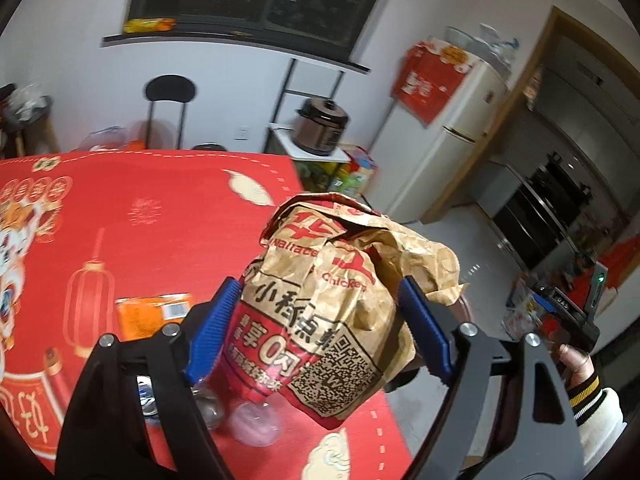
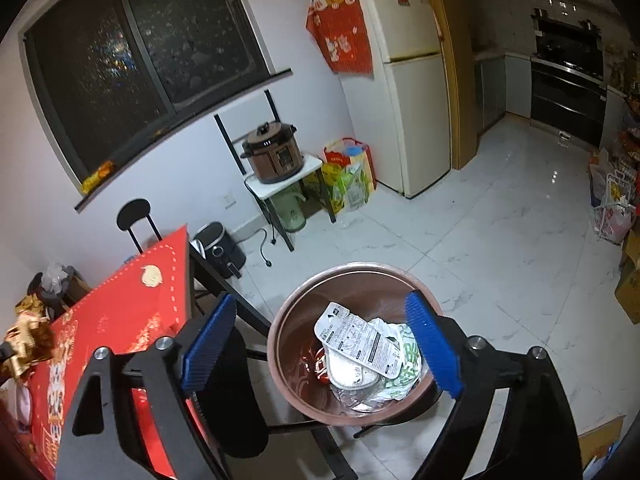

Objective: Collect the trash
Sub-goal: 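Open the right tool over the bin while the left tool carries the paper bag in and releases it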

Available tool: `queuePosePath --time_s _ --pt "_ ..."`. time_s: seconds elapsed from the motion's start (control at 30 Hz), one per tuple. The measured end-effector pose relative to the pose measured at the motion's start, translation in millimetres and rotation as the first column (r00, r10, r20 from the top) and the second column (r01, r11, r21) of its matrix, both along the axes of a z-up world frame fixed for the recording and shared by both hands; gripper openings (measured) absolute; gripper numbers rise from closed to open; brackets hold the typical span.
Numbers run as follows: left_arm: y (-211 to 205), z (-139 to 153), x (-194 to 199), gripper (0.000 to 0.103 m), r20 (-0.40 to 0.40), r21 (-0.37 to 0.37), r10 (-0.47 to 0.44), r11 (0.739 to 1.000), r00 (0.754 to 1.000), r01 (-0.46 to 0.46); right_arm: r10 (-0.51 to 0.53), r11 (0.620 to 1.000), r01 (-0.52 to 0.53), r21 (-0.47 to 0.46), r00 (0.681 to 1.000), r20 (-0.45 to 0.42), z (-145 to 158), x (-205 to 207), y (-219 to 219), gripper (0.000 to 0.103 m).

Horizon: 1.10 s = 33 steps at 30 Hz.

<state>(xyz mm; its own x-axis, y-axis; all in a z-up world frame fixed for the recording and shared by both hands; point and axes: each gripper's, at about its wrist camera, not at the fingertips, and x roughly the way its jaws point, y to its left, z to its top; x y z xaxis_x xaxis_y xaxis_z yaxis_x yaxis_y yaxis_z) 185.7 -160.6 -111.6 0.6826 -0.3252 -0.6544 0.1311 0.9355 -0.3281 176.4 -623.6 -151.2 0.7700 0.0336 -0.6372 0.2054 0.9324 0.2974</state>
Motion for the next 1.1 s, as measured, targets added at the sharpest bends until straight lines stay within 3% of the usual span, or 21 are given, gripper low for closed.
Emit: queuePosePath --time_s 0.23,0.4,0.8,0.93,1.1 --pt "-60 -4 18 0.08 -0.002 -0.02 -0.134 0.991 0.991 0.134 -0.036 0.999 0.036 0.014 0.999 0.024 18 -41 -19 0.086" --pt "-121 -17 38 0.08 -0.032 -0.033 -0.238 0.971 0.971 0.237 -0.078 0.997 0.078 0.017 0.997 0.012 19 -67 -41 0.086" --pt "-290 -63 102 0.082 -0.084 -0.033 -0.456 0.89 0.886 0.454 -0.181 0.983 0.182 0.024 0.983 -0.035 4 -120 -89 0.086" --pt "-325 -68 117 0.094 -0.064 -0.041 -0.503 0.864 0.862 0.501 -0.211 0.977 0.213 0.03 0.976 -0.049 -2 -128 -99 0.086" --pt "-328 -61 120 0.094 -0.039 -0.039 -0.498 0.867 0.866 0.497 -0.226 0.973 0.228 0.037 0.973 -0.048 -4 -132 -100 0.086"
